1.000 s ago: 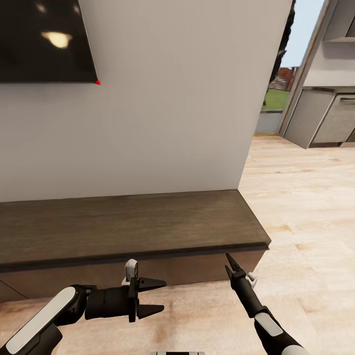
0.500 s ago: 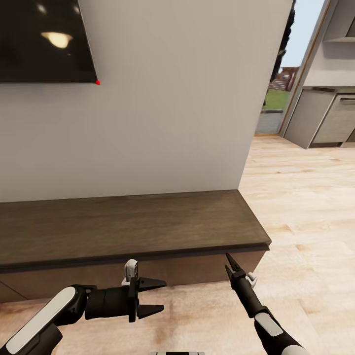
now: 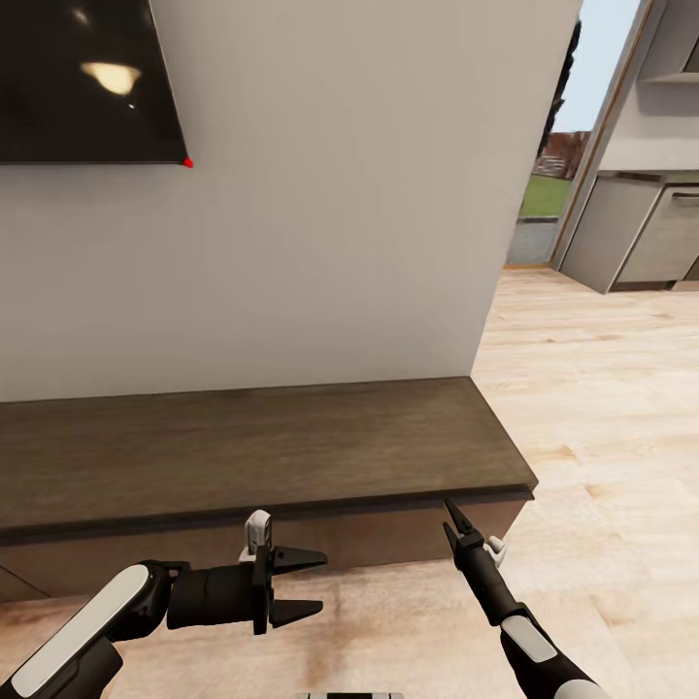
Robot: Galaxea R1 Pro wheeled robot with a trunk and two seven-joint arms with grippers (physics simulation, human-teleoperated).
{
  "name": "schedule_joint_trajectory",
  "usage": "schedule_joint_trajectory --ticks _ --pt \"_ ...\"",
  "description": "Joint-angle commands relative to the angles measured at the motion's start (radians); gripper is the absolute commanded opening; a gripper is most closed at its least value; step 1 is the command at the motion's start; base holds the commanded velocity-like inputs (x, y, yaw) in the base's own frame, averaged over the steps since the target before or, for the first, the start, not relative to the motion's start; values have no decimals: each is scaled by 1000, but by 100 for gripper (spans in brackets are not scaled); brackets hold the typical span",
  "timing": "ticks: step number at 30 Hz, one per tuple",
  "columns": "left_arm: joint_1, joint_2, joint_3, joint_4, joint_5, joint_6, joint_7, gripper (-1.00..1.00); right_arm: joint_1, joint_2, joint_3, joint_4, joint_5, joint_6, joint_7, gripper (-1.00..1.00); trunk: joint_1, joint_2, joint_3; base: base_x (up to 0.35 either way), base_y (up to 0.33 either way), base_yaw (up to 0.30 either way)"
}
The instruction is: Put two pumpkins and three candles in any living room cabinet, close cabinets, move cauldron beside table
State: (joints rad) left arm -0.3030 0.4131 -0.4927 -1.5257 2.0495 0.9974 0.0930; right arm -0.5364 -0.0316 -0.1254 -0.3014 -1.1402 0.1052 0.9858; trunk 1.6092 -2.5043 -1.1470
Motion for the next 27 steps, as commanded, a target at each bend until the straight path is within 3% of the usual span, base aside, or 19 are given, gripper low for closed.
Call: schedule_joint_trajectory --ticks 1,20,27 --pt "-1 0 -1 -1 11 1 10 100 -1 0 1 1 -10 10 4 100 0 0 -1 6 0 0" --pt "-1 0 0 -1 10 1 6 100 -1 0 1 1 -10 10 4 100 0 0 -1 36 0 0" --pt "-1 1 0 -1 11 1 4 100 -1 -1 1 1 -10 10 4 100 1 -1 -12 0 0 0"
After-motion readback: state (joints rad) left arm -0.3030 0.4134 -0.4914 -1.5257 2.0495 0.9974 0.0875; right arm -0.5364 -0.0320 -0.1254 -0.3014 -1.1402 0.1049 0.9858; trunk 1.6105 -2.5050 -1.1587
